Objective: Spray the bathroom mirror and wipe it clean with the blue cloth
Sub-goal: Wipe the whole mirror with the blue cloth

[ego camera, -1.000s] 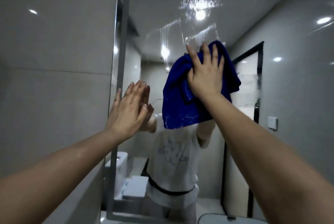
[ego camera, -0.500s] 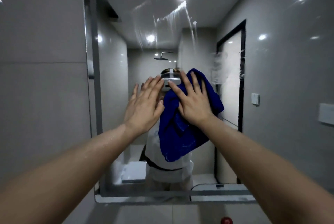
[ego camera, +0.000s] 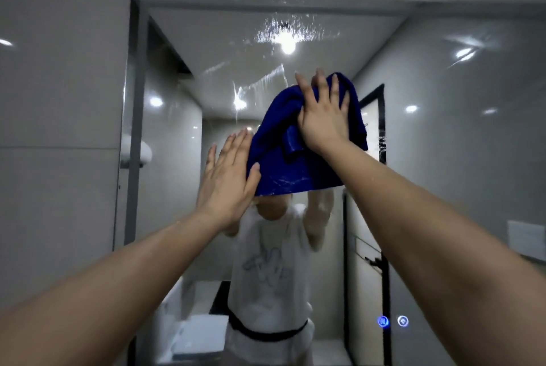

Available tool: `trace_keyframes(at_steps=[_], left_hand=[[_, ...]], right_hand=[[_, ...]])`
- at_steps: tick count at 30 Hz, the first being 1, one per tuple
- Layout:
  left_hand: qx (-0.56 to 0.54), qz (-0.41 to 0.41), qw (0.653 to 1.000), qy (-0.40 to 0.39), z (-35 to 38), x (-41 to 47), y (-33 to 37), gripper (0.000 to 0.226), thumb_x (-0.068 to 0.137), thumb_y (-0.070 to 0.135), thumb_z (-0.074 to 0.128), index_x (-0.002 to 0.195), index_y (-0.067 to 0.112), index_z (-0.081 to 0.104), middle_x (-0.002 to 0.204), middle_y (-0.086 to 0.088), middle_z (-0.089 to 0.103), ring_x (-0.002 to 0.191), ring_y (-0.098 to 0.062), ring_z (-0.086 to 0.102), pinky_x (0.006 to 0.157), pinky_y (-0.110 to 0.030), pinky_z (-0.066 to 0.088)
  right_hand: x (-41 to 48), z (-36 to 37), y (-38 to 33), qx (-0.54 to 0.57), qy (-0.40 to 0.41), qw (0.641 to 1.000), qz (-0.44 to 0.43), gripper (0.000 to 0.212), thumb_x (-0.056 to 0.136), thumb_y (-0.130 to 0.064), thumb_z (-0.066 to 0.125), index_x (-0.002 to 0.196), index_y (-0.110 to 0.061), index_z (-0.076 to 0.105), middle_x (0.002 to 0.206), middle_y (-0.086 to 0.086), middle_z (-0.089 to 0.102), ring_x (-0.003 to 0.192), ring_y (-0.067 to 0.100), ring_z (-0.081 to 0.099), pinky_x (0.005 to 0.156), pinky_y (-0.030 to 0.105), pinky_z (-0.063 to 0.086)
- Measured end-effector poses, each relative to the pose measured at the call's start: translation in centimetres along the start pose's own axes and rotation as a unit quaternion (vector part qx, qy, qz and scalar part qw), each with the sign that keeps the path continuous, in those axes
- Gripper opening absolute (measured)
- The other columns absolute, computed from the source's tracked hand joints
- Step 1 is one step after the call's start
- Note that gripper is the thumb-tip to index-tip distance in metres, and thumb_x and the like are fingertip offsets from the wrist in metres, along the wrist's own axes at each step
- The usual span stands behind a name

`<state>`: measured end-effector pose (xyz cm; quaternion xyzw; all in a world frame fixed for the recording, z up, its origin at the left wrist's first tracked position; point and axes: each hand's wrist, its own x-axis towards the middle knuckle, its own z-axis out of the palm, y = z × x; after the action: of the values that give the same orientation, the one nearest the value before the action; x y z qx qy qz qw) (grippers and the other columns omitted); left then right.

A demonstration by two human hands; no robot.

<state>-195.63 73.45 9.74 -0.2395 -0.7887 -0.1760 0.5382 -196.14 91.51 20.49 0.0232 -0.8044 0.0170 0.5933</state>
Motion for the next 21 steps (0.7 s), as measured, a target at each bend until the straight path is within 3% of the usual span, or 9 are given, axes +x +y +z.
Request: trace_keyframes(at_steps=[5, 8, 13, 17, 21], left_hand=[[0.034, -0.008, 0.998, -0.051, 2.2, -4.4, 0.0, 0.065, 0.09, 0.05, 0.009, 0.149, 0.024, 0.006, 0.157, 0.006, 0.012, 0.142, -0.003, 0.0, 0.113, -0.026, -0.012], [0.039, -0.027, 0.996, -0.071, 3.2, -6.5, 0.3, 0.068, 0.086, 0.054, 0.004, 0.149, 0.027, 0.004, 0.157, 0.008, 0.01, 0.137, 0.003, -0.006, 0.113, -0.027, -0.012], [0.007, -0.005, 0.993, -0.116, 3.8, -9.5, 2.0, 0.066, 0.087, 0.057, 0.009, 0.146, 0.032, -0.003, 0.152, 0.017, -0.002, 0.139, 0.003, -0.006, 0.113, -0.024, -0.015], [-0.005, -0.014, 0.994, -0.112, 3.7, -10.8, 2.6, 0.063, 0.087, 0.061, 0.008, 0.143, 0.037, -0.008, 0.149, 0.021, -0.005, 0.139, 0.004, -0.008, 0.117, -0.031, -0.01], [0.008, 0.014, 0.989, -0.146, 3.6, -13.6, 2.5, 0.066, 0.089, 0.062, 0.008, 0.145, 0.034, -0.011, 0.151, 0.02, -0.013, 0.134, 0.01, -0.024, 0.113, -0.025, -0.019]], right_hand=[[-5.2, 1.9, 1.1, 0.008, 0.025, 0.999, -0.04, 0.062, 0.09, -0.027, 0.041, 0.148, -0.034, 0.019, 0.157, 0.008, 0.016, 0.144, 0.035, 0.008, 0.115, 0.053, 0.005], [-7.9, 2.9, 2.1, 0.0, 0.024, 0.997, -0.067, 0.061, 0.086, -0.032, 0.034, 0.146, -0.035, 0.023, 0.154, 0.008, 0.026, 0.143, 0.036, 0.015, 0.114, 0.053, 0.011], [-12.2, 4.1, 3.0, 0.008, 0.0, 0.997, -0.078, 0.061, 0.084, -0.035, 0.03, 0.144, -0.038, 0.021, 0.153, 0.008, 0.028, 0.143, 0.036, 0.016, 0.114, 0.054, 0.012], [-16.4, 5.0, 3.6, 0.004, -0.02, 0.996, -0.083, 0.062, 0.083, -0.033, 0.031, 0.144, -0.038, 0.021, 0.153, 0.008, 0.027, 0.143, 0.036, 0.015, 0.113, 0.054, 0.012], [-19.7, 5.9, 4.3, -0.026, -0.047, 0.994, -0.092, 0.063, 0.085, -0.036, 0.035, 0.146, -0.039, 0.018, 0.154, 0.009, 0.026, 0.142, 0.036, 0.012, 0.112, 0.054, 0.01]])
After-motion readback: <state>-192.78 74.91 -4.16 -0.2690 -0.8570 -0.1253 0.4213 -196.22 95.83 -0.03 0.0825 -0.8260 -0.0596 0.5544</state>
